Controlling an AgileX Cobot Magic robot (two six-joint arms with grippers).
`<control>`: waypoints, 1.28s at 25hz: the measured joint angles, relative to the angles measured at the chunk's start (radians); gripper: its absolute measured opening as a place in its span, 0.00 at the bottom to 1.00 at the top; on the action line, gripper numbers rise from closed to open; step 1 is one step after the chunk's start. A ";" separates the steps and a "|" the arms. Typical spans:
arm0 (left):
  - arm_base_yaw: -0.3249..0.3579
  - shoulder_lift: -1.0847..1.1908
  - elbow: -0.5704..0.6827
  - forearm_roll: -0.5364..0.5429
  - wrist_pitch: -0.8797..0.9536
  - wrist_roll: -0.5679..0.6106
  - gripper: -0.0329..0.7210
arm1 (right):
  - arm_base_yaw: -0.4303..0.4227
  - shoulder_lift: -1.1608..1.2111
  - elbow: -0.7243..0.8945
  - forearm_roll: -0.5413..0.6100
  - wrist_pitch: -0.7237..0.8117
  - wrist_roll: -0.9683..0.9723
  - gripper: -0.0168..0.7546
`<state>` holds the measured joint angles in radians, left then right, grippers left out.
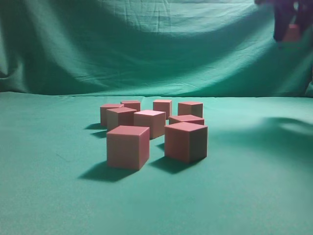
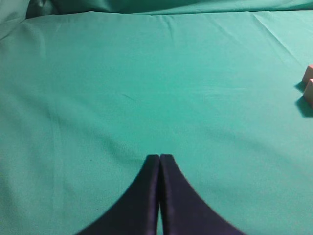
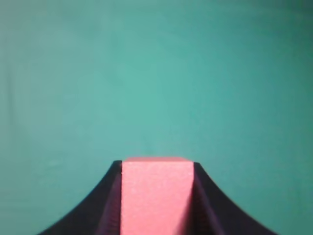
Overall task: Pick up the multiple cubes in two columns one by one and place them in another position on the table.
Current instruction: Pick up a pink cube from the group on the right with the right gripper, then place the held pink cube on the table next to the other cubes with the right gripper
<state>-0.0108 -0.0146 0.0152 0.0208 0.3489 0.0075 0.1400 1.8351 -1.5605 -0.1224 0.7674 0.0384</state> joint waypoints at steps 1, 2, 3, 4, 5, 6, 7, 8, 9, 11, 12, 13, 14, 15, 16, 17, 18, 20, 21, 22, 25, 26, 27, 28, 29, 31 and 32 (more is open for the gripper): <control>0.000 0.000 0.000 0.000 0.000 0.000 0.04 | 0.022 -0.031 0.000 0.002 0.021 0.000 0.36; 0.000 0.000 0.000 0.000 0.000 0.000 0.04 | 0.044 -0.061 0.000 0.005 0.047 0.000 0.36; 0.000 0.000 0.000 0.000 0.000 0.000 0.04 | 0.044 -0.061 0.000 0.005 0.047 0.000 0.36; 0.000 0.000 0.000 0.000 0.000 0.000 0.04 | 0.081 -0.107 0.000 0.022 0.104 0.000 0.36; 0.000 0.000 0.000 0.000 0.000 0.000 0.04 | 0.098 -0.128 0.000 0.029 0.130 0.000 0.36; 0.000 0.000 0.000 0.000 0.000 0.000 0.04 | 0.114 -0.146 0.000 0.036 0.164 0.002 0.36; 0.000 0.000 0.000 0.000 0.000 0.000 0.04 | 0.129 -0.158 0.000 0.044 0.200 0.002 0.36; 0.000 0.000 0.000 0.000 0.000 0.000 0.04 | 0.142 -0.170 0.000 0.052 0.232 0.004 0.36; 0.000 0.000 0.000 0.000 0.000 0.000 0.04 | 0.159 -0.180 0.000 0.067 0.271 0.008 0.36; 0.000 0.000 0.000 0.000 0.000 0.000 0.04 | 0.199 -0.189 0.000 0.091 0.356 0.013 0.36; 0.000 0.000 0.000 0.000 0.000 0.000 0.04 | 0.222 -0.193 0.000 0.097 0.389 0.013 0.36; 0.000 0.000 0.000 0.000 0.000 0.000 0.04 | 0.261 -0.193 0.000 0.104 0.423 0.015 0.36; 0.000 0.000 0.000 0.000 0.000 0.000 0.04 | 0.300 -0.193 0.000 0.108 0.447 0.015 0.36; 0.000 0.000 0.000 0.000 0.000 0.000 0.04 | 0.335 -0.193 0.000 0.110 0.461 0.018 0.36; 0.000 0.000 0.000 0.000 0.000 0.000 0.04 | 0.381 -0.193 0.000 0.110 0.467 0.020 0.36; 0.000 0.000 0.000 0.000 0.000 0.000 0.04 | 0.429 -0.193 0.000 0.112 0.469 0.022 0.36; 0.000 0.000 0.000 0.000 0.000 0.000 0.04 | 0.479 -0.193 0.000 0.112 0.471 0.022 0.36; 0.000 0.000 0.000 0.000 0.000 0.000 0.04 | 0.569 -0.193 0.000 0.114 0.460 0.023 0.36; 0.000 0.000 0.000 0.000 0.000 0.000 0.04 | 0.616 -0.193 0.000 0.116 0.443 0.025 0.36; 0.000 0.000 0.000 0.000 0.000 0.000 0.04 | 0.654 -0.193 0.000 0.116 0.423 0.027 0.36; 0.000 0.000 0.000 0.000 0.000 0.000 0.04 | 0.767 -0.177 0.000 0.118 0.372 0.034 0.36; 0.000 0.000 0.000 0.000 0.000 0.000 0.04 | 0.793 -0.163 -0.002 0.118 0.366 0.036 0.36; 0.000 0.000 0.000 0.000 0.000 0.000 0.04 | 0.820 -0.144 -0.002 0.118 0.360 0.038 0.36; 0.000 0.000 0.000 0.000 0.000 0.000 0.04 | 0.841 -0.121 -0.002 0.118 0.360 0.039 0.36; 0.000 0.000 0.000 0.000 0.000 0.000 0.04 | 0.854 -0.101 -0.002 0.119 0.360 0.041 0.36; 0.000 0.000 0.000 0.000 0.000 0.000 0.04 | 0.875 -0.053 -0.002 0.119 0.360 0.043 0.36; 0.000 0.000 0.000 0.000 0.000 0.000 0.04 | 0.880 -0.035 -0.002 0.119 0.360 0.043 0.36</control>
<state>-0.0108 -0.0146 0.0152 0.0208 0.3489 0.0075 1.0198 1.8000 -1.5623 -0.0030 1.1276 0.0810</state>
